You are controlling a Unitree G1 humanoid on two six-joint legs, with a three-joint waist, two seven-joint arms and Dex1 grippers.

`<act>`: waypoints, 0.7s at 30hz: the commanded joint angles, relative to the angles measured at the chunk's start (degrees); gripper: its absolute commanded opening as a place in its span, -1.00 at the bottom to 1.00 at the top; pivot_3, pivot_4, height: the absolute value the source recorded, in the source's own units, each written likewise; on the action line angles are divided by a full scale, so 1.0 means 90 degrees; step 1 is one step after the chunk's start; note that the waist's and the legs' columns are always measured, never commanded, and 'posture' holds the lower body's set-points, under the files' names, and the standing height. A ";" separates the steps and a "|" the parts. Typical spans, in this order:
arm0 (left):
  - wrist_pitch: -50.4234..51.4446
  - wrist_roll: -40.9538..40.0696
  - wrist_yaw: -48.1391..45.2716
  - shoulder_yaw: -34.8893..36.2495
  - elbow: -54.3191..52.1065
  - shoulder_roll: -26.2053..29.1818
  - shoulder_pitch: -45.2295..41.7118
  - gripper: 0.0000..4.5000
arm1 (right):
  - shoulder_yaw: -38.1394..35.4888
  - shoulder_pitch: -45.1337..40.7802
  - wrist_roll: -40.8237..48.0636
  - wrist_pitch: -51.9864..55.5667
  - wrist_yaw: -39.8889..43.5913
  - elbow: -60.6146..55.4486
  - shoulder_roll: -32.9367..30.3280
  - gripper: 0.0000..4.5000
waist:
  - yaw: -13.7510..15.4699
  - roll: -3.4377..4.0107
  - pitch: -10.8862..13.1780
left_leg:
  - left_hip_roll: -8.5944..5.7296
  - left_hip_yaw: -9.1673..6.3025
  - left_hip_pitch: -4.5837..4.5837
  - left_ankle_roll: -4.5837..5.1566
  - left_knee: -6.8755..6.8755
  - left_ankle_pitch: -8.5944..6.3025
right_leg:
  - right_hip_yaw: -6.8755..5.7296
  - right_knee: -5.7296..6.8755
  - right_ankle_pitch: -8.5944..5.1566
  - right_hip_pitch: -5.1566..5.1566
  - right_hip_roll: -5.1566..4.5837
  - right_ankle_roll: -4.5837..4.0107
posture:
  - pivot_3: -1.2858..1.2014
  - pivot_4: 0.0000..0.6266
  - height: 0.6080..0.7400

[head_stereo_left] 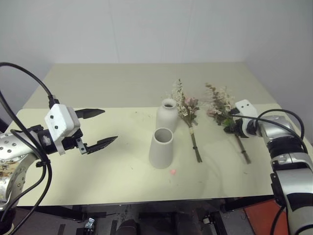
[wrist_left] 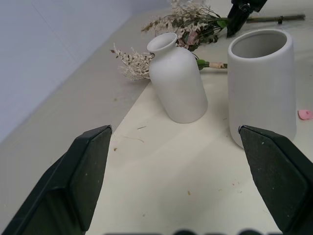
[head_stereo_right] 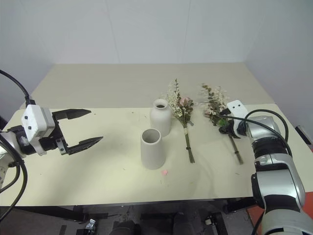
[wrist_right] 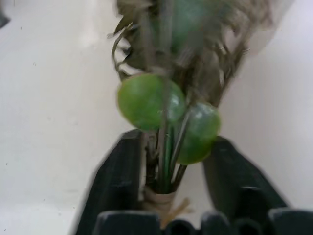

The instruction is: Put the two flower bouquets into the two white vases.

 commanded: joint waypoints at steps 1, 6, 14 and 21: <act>-0.0022 -0.0095 0.0080 0.0298 -0.0261 0.0028 0.0049 1.00 | -0.0061 -0.0230 -0.0126 -0.0011 0.0050 0.0093 -0.0036 -0.71 | 0.0001 0.0000 0.0000 | 0.0000 0.0000 0.0000 0.0000 0.0000 0.0000 | 0.0000 0.0000 0.0000 0.0000 0.0000 0.0000 | 0.03 -0.52 1.00; -0.0070 -0.0096 0.0079 0.0313 -0.0245 0.0008 0.0104 1.00 | -0.0226 -0.0184 -0.0294 -0.0123 -0.0621 0.0014 0.0054 -0.91 | -0.0006 0.0000 0.0000 | 0.0000 0.0000 0.0001 0.0000 0.0000 0.0000 | 0.0000 0.0002 0.0001 0.0000 0.0000 -0.0001 | 0.03 -0.52 1.00; -0.0221 -0.0029 -0.0209 -0.0219 0.0389 0.0065 -0.0715 1.00 | -0.2526 -0.0264 0.0737 -0.4353 -0.3842 -0.1145 0.1331 -0.91 | -0.0043 0.0005 0.0003 | 0.0000 0.0001 -0.0002 -0.0005 -0.0003 0.0002 | 0.0004 0.0008 0.0001 -0.0010 0.0002 0.0000 | 0.03 -0.52 1.00; -0.0281 0.0041 -0.0306 -0.0512 0.0638 -0.0004 -0.1085 1.00 | -0.3452 -0.0833 0.2953 -0.5800 -0.2435 -0.1478 0.3024 -0.91 | -0.0134 0.0006 0.0003 | 0.0008 -0.0012 -0.0003 -0.0004 -0.0005 0.0003 | -0.0002 0.0025 0.0015 -0.0001 0.0004 -0.0003 | 0.03 -0.52 1.00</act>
